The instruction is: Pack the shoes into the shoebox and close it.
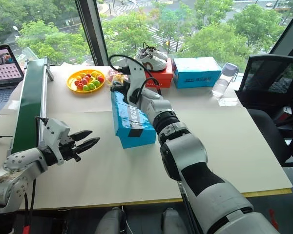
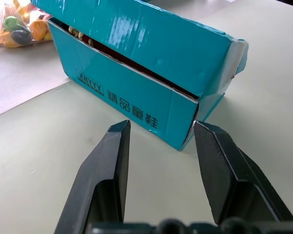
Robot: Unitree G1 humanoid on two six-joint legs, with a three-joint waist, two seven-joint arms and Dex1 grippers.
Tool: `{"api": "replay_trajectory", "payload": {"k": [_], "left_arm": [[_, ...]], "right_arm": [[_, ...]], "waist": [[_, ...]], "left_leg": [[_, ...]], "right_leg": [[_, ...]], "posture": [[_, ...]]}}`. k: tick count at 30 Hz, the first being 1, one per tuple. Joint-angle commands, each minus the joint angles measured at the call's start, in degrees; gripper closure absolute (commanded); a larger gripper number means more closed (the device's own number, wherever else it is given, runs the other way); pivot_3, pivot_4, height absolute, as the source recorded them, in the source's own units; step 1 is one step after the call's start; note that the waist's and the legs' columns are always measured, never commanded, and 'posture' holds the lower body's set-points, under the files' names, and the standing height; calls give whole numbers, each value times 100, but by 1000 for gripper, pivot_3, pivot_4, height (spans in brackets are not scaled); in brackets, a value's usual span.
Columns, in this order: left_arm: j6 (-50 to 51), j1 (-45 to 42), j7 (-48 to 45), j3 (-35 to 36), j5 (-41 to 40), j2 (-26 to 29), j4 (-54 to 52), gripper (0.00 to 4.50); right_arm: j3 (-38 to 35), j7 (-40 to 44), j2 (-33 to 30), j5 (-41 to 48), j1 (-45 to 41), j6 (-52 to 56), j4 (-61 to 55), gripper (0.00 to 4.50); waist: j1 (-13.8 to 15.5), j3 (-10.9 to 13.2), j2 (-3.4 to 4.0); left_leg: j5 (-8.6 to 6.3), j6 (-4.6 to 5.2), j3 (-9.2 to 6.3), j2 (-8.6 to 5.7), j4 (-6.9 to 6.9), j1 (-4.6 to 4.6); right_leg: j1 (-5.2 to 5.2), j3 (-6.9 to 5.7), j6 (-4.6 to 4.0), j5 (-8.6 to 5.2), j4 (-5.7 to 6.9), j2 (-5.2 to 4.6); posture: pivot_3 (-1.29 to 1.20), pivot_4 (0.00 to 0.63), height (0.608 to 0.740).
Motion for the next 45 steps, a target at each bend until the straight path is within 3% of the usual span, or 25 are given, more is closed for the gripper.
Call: {"api": "replay_trajectory", "payload": {"k": [1,9,15,23,31,34,38,42,45], "left_arm": [[56,48,123,257,-152,-25,-381,2349],[266,357,378,485,-323,-74,-822,2349],[358,459,485,549,-419,-101,-1013,2349],[370,503,698,456,-476,-265,-1143,2349],[-140,198,1271,315,56,-913,-620,2349],[-508,131,1524,315,375,-1158,-332,2349],[-849,44,1715,354,540,-1459,-73,2349],[-937,75,1624,359,559,-1472,35,2349],[-1016,129,1571,358,619,-1435,88,2349]], "right_arm": [[-50,-71,47,-463,110,-218,62,4488],[840,16,298,-2131,861,42,219,4488],[844,2,423,-2538,1149,154,211,4488],[-40,1,350,-2072,992,210,127,4488],[-1338,967,-323,-841,380,604,-312,4488],[-1746,1439,-759,-189,504,1448,-1028,4488],[-1931,1335,-1261,535,1714,2969,-3692,4488],[-1641,1032,-1924,334,3463,3083,-6379,4488],[-1380,915,-2225,182,4316,3078,-7177,4488]], "waist": [[-8,0,0],[-42,-5,-2],[-48,-34,-20],[-83,-49,-29],[-24,-45,-31],[-2,-39,-29],[95,-40,-30],[178,-40,-31],[158,-39,-28]], "left_leg": [[0,0,0,0,0,0],[0,0,0,0,0,22],[-32,-50,0,2,0,67],[-37,-58,0,4,0,114],[-32,-57,0,1,12,77],[-6,-16,-1,-1,15,53],[-5,-14,-6,-1,30,27],[-6,-15,-7,-3,33,22],[-7,-16,-5,-4,33,20]], "right_leg": [[0,0,0,0,0,0],[15,2,-1,-1,5,1],[47,1,-15,-10,10,0],[56,2,-57,-33,23,1],[42,8,-25,-14,49,4],[24,10,-21,-20,56,5],[16,6,-16,-21,53,3],[16,3,-11,-25,50,0],[12,6,-10,-27,51,-1]], "posture": [[0,150,740],[0,150,740],[0,150,740],[0,150,740],[0,150,740],[0,150,740],[0,150,740],[0,150,740],[0,150,740]]}}
